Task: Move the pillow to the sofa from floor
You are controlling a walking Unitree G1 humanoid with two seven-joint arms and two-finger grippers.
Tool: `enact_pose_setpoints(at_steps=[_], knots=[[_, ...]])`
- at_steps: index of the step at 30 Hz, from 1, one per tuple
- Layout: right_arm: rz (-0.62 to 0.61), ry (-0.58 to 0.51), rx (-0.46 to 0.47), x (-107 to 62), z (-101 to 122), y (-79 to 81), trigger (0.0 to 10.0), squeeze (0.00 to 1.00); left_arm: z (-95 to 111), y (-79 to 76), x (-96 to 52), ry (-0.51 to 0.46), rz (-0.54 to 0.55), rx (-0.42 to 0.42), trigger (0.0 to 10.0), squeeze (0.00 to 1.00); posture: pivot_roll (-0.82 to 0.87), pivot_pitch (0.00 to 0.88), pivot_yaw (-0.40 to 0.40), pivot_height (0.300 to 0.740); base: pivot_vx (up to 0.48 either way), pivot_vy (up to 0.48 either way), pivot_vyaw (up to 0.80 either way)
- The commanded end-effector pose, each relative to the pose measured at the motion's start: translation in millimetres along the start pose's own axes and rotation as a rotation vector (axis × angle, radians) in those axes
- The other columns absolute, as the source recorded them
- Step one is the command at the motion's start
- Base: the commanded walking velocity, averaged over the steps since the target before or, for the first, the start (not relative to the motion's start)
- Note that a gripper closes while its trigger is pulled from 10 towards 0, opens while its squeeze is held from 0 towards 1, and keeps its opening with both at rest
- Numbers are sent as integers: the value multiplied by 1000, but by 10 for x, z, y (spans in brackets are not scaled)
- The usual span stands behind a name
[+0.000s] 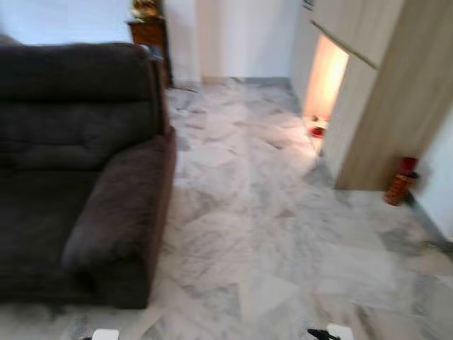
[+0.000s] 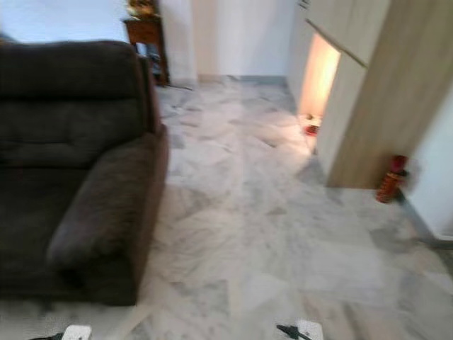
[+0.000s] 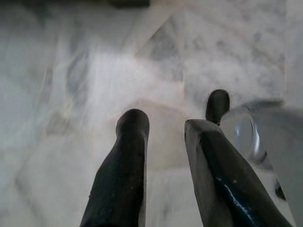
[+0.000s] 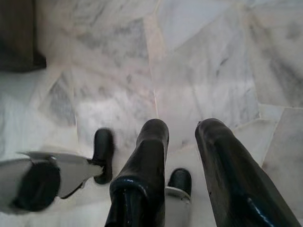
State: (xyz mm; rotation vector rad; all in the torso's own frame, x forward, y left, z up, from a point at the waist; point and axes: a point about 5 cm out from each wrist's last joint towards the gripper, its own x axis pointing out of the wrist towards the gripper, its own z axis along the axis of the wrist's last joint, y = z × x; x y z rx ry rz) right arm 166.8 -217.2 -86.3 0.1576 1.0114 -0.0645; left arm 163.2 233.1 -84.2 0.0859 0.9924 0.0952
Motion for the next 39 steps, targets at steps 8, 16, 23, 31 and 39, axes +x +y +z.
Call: enact_pose_setpoints(at_steps=[8,16,23,31,39], knots=[[14,-10,14,26,44,89,10000,0,48,-114,23,6,-18,27,10000,0,55,0,8,740,0,0,500],[6,-9,35,33,50,108,10000,0,-230,-25,-46,57,-18,33,10000,0,52,0,9,740,0,0,0],[15,-14,53,55,64,210,10000,0,-371,-80,-78,81,-16,22,10000,0,53,0,7,740,0,120,0],[13,-4,52,55,51,208,10000,0,-310,-44,-64,71,-11,17,10000,0,61,0,7,740,0,340,0],[12,0,50,46,39,171,10000,0,-309,-37,-65,69,-4,19,10000,0,62,0,4,740,0,452,0]])
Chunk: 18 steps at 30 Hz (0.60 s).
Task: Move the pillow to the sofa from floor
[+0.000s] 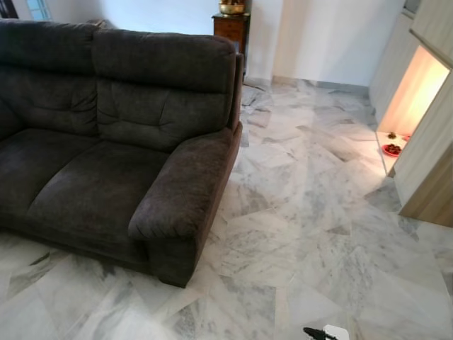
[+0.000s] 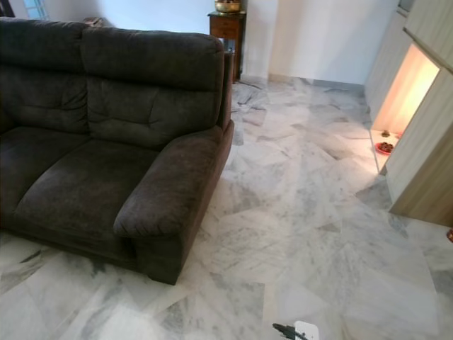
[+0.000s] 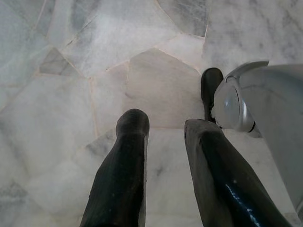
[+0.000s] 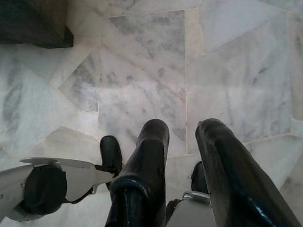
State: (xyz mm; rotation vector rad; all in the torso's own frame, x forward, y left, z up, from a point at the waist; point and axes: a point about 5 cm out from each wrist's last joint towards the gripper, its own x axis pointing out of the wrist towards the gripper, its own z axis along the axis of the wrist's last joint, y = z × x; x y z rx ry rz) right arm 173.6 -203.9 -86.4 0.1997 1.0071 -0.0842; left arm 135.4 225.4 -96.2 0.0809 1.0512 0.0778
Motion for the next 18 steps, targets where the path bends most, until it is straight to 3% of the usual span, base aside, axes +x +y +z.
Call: enact_pose_setpoints(at_steps=[1,18], knots=[[8,3,7,5,2,21,10000,0,-13,42,-4,12,16,9,10000,0,61,0,3,740,0,469,0],[9,1,13,2,21,2,10000,0,0,49,-3,8,23,12,10000,0,62,0,9,740,0,469,0]])
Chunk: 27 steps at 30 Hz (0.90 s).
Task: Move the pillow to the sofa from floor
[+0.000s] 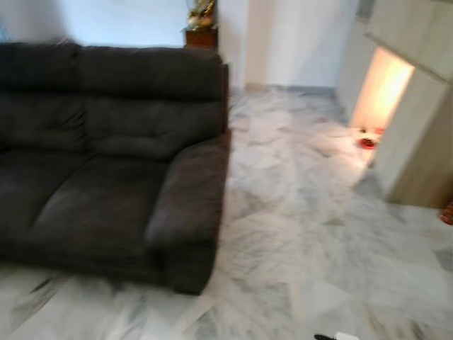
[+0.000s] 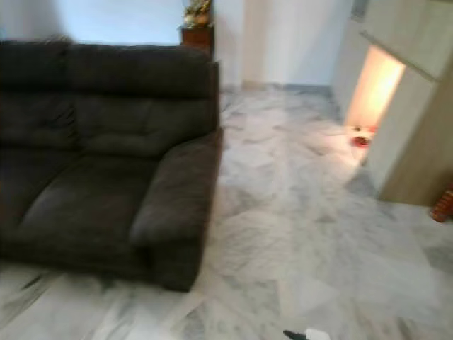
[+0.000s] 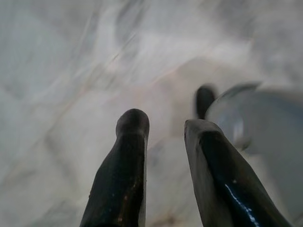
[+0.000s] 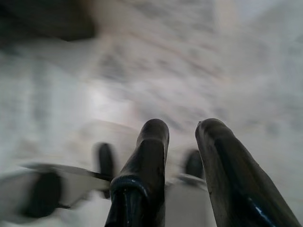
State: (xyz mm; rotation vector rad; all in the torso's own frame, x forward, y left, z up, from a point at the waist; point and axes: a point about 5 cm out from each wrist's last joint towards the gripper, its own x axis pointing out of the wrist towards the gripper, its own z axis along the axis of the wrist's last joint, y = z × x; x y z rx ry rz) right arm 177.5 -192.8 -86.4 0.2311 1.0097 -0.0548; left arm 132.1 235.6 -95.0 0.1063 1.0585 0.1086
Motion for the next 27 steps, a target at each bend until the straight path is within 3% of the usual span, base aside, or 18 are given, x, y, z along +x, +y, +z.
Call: enact_pose_setpoints(at_steps=[1,27], knots=[[-30,-5,1,-25,13,-111,10000,0,26,-56,11,0,-13,5,10000,0,61,0,10,740,0,469,0],[-2,14,-46,-25,-42,-82,10000,0,56,-55,17,-7,-7,-12,10000,0,74,0,9,740,0,470,0]])
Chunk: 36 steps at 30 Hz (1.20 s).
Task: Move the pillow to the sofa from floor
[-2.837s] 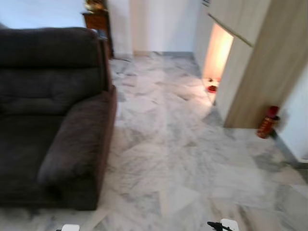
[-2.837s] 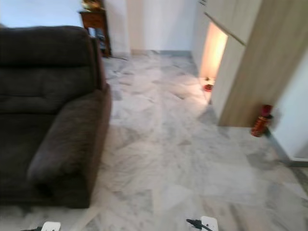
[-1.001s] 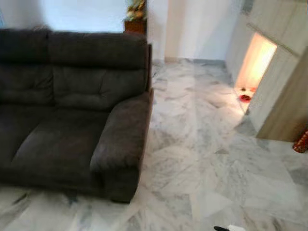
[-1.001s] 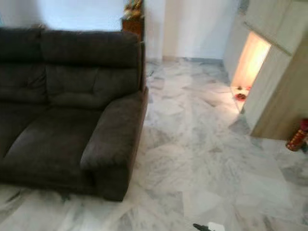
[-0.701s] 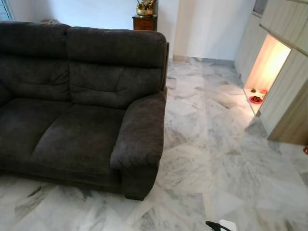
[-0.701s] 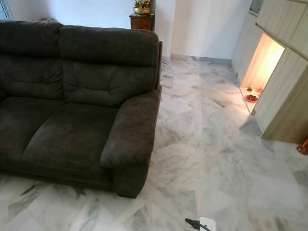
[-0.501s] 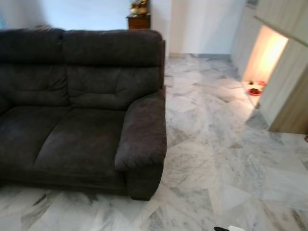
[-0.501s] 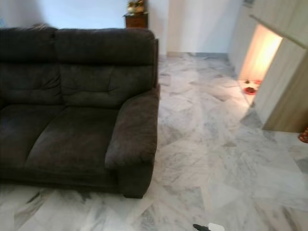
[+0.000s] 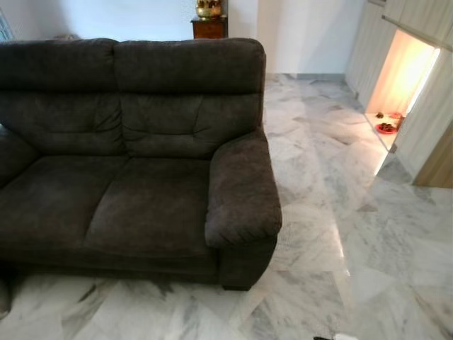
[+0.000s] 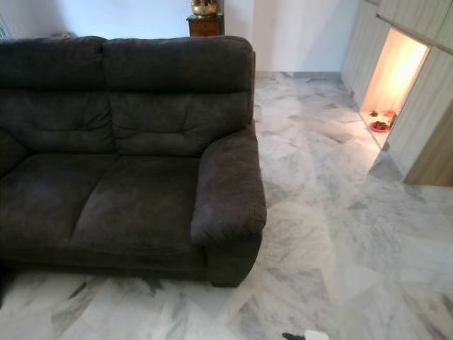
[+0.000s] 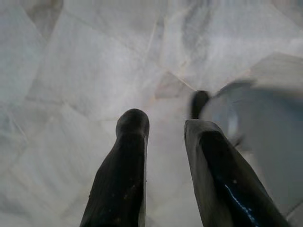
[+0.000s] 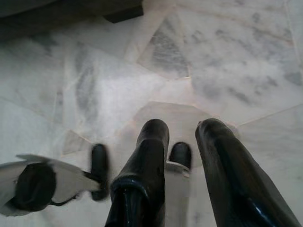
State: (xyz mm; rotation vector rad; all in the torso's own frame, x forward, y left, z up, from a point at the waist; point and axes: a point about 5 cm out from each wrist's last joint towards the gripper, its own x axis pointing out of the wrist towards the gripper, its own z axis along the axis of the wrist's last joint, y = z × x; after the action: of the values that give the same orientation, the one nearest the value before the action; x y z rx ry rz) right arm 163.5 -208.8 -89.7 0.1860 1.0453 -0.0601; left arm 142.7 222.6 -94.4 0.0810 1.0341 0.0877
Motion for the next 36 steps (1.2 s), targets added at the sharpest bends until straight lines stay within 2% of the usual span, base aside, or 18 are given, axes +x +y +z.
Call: enact_pose_setpoints(at_steps=[1,12,14,19,22,33,36], knots=[[30,-11,-25,29,47,119,10000,0,-42,77,-14,17,23,-1,10000,0,74,0,9,740,0,472,0],[41,-19,-8,61,53,279,10000,0,-24,94,-11,14,26,-2,10000,0,82,0,12,740,0,472,0],[50,-21,-9,75,70,356,10000,0,-18,99,-11,11,29,-3,10000,0,91,0,10,740,0,471,0],[55,-32,-3,80,110,376,10000,0,-16,103,-11,11,30,-8,10000,0,96,0,10,740,0,472,0],[57,-40,2,78,131,361,10000,0,-14,105,-11,12,30,-6,10000,0,97,0,12,740,0,472,0],[53,-50,-14,29,165,107,10000,0,-12,115,-12,10,35,-9,10000,0,117,0,-2,740,0,472,0],[51,-52,-51,17,166,60,10000,0,-15,111,-12,9,38,-14,10000,0,120,0,-4,740,0,471,0]])
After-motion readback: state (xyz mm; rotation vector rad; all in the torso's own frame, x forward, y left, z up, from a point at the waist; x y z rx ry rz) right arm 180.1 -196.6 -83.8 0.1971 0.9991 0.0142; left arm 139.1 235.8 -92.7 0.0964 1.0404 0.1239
